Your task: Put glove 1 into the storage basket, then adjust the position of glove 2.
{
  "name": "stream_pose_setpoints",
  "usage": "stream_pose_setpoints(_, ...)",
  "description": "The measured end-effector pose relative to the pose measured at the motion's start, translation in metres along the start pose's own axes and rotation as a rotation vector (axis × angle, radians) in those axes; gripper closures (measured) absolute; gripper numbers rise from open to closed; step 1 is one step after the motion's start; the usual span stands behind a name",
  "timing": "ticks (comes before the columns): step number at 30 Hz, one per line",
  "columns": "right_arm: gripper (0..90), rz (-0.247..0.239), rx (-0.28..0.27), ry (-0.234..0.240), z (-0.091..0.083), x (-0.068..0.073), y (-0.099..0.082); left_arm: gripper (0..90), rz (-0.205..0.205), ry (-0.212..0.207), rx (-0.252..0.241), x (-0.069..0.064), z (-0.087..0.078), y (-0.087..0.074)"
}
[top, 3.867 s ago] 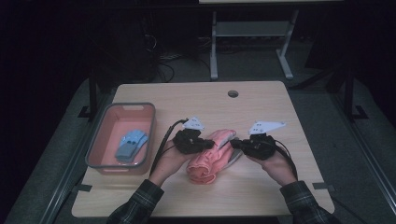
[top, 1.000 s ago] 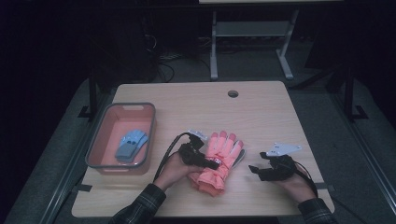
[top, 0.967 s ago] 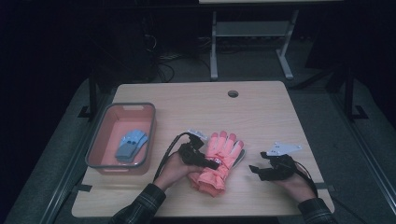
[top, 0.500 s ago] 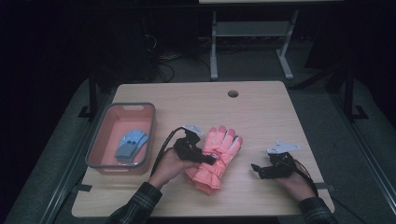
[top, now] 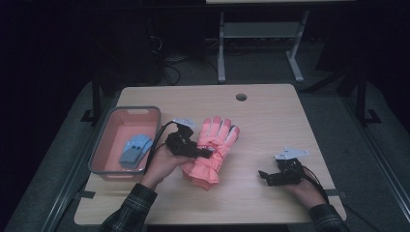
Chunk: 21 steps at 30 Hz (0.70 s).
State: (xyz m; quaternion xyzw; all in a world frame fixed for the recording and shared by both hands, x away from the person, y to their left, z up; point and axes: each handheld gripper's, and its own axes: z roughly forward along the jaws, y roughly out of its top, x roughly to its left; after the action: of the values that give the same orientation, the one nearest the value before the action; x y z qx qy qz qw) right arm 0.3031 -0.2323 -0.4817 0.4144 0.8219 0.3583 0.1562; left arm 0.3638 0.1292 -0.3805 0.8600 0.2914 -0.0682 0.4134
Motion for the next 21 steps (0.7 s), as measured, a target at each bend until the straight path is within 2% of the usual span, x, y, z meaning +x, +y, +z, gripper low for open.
stream_pose_setpoints(7,11.5,0.001,-0.001,0.001,0.0,0.0,0.0,67.6,0.008,0.032,-0.009,0.002,-0.02,0.009)
stream_pose_setpoints(12,11.5,0.002,-0.001,0.001,0.0,0.0,0.0,67.5,0.0,0.051,-0.028,0.004,-0.037,0.012)
stream_pose_setpoints(21,11.4,0.001,-0.002,0.001,0.0,0.0,0.0,67.4,-0.029,0.11,-0.077,0.015,-0.081,0.012)
